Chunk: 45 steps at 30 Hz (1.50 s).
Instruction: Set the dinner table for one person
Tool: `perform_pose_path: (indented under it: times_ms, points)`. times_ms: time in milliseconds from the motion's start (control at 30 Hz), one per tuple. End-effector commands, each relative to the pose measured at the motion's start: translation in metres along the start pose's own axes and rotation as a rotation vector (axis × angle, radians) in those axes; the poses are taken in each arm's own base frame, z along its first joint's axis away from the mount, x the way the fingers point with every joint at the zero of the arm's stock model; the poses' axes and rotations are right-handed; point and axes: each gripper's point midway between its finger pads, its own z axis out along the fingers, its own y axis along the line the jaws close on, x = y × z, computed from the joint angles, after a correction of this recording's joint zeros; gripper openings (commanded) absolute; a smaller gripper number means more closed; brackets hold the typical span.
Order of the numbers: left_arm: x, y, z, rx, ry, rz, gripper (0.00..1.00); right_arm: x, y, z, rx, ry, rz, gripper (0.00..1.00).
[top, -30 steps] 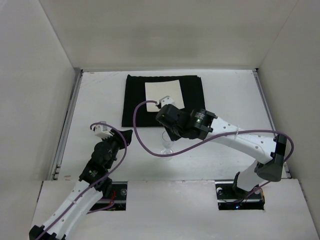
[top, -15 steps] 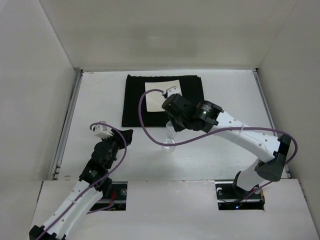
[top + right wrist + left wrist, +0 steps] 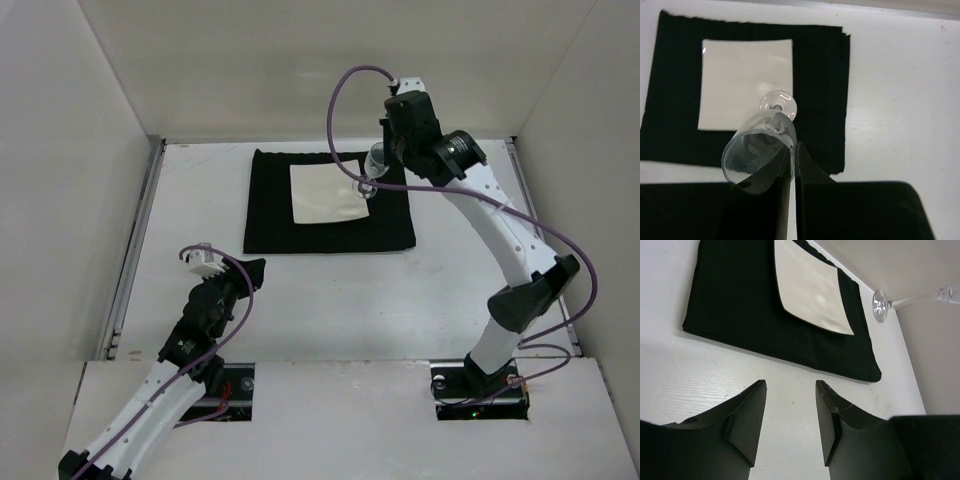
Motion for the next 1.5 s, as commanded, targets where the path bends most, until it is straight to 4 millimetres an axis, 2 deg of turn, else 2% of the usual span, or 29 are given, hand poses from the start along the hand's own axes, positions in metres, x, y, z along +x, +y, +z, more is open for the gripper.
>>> perform_pose_path:
  times_ms: [0,167,333,600,1300,1467]
  points:
    - [-0.003,-0.002,0.001,0.008,-0.017,-0.002,0.42,-0.046,-0.015,0.020,0.050,-0.121,0.047,0.05]
    - [-0.002,-0.003,0.002,0.010,-0.010,0.000,0.42,-0.058,-0.036,0.055,0.116,-0.122,0.065,0.05]
    - [-0.002,-0.004,0.001,0.009,-0.006,0.003,0.42,-0.056,-0.053,0.091,0.187,-0.103,0.058,0.05]
    - [0.000,0.000,0.004,-0.011,0.006,0.008,0.42,-0.065,-0.058,0.125,0.194,-0.113,0.059,0.05]
    - [0.002,0.002,0.005,-0.020,0.011,0.008,0.42,-0.036,-0.061,0.174,0.183,-0.029,0.048,0.05]
    - [0.002,0.003,0.006,-0.023,0.011,0.008,0.42,-0.025,-0.061,0.186,0.189,-0.003,0.042,0.10]
